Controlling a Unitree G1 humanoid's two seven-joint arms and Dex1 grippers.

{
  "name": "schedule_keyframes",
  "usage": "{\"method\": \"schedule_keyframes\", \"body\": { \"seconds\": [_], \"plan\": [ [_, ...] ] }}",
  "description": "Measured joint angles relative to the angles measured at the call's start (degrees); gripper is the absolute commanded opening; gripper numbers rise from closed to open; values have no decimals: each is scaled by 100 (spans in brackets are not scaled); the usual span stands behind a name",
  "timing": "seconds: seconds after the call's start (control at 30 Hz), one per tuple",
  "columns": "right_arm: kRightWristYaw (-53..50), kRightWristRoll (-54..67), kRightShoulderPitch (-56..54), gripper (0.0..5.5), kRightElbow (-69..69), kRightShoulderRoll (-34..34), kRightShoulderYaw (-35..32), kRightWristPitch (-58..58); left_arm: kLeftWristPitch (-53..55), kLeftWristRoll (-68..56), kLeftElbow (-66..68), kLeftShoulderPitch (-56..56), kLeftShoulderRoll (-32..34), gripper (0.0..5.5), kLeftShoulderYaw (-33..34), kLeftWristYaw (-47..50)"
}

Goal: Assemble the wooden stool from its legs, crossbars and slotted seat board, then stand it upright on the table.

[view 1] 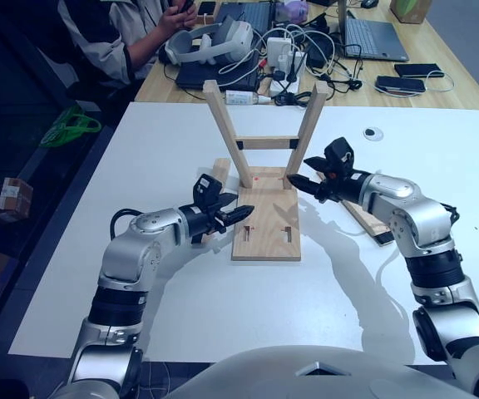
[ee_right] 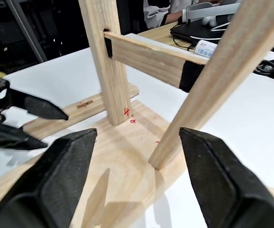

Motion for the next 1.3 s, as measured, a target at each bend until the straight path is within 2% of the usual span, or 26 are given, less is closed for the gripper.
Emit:
{"method": "schedule_keyframes", "body": {
  "seconds": [0.13, 0.37, 0.47, 0.8, 0.93, 1.03, 1.13, 1.2, 1.3],
  "plan": [
    [281, 190, 9, 324, -251, -123, -18, 174, -29, 99, 6, 55, 0, 291, -52, 6],
    [-460, 45, -417, 324, 1542, 1260, -181, -522, -46, 141, 48, 71, -4, 291, -105, -2],
    [-657, -185, -565, 324, 2045, 1563, -72, -743, -46, 177, 51, 64, -4, 291, -137, -13],
    [-1123, -968, -679, 324, 2526, 1597, 25, -1196, -46, 220, 54, 64, -4, 291, -140, -35],
    [-822, -407, -814, 324, 1869, 1771, -364, -1121, -49, 224, 63, 62, -5, 291, -139, -46],
    [-1469, 28, -1784, 324, 1691, 2328, -1003, -1227, -54, 235, 81, 48, -5, 291, -139, -46],
    [-2556, -126, -2912, 324, 2475, 2627, -1473, -1901, -90, 265, 174, -24, -7, 291, -138, -42],
    [-3075, -311, -3497, 324, 3136, 2720, -1641, -2274, -125, 280, 199, -117, -10, 291, -139, -45],
    [-3325, -533, -3944, 324, 3719, 2805, -1619, -2605, -167, 303, 225, -150, -9, 291, -137, -47]
  ]
}}
